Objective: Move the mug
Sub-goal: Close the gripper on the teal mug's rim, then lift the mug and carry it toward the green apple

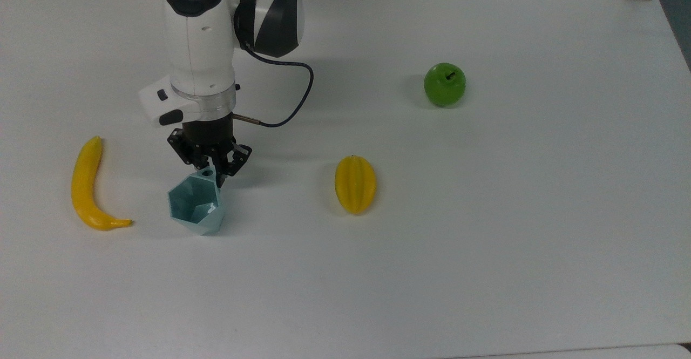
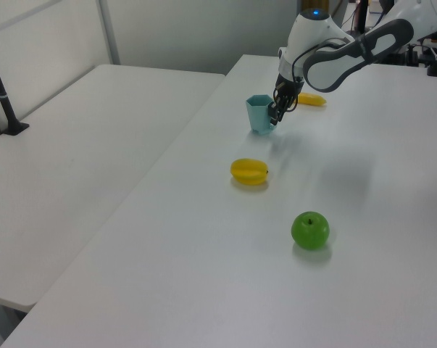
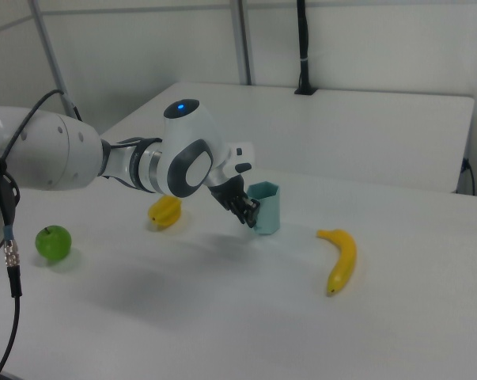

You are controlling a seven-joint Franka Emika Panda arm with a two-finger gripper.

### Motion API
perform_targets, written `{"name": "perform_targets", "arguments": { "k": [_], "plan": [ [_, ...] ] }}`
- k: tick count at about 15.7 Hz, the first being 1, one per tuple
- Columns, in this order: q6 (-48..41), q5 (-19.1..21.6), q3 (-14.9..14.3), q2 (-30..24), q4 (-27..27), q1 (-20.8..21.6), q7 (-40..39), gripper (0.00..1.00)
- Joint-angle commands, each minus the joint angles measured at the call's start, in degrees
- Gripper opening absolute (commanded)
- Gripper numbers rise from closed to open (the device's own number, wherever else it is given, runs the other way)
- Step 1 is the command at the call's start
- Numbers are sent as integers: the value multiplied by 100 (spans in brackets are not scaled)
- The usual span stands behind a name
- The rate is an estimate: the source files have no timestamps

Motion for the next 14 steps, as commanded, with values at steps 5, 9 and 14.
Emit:
{"name": "perform_targets", "arguments": {
  "k": [5,9,14],
  "plan": [
    [-167,-153,37,-1530,-1536,97,-11,7],
    [-1248,-171,46,-2850,-2574,369,-3,7],
    [-1611,-171,46,-3125,-3033,896,15,7]
  ]
}}
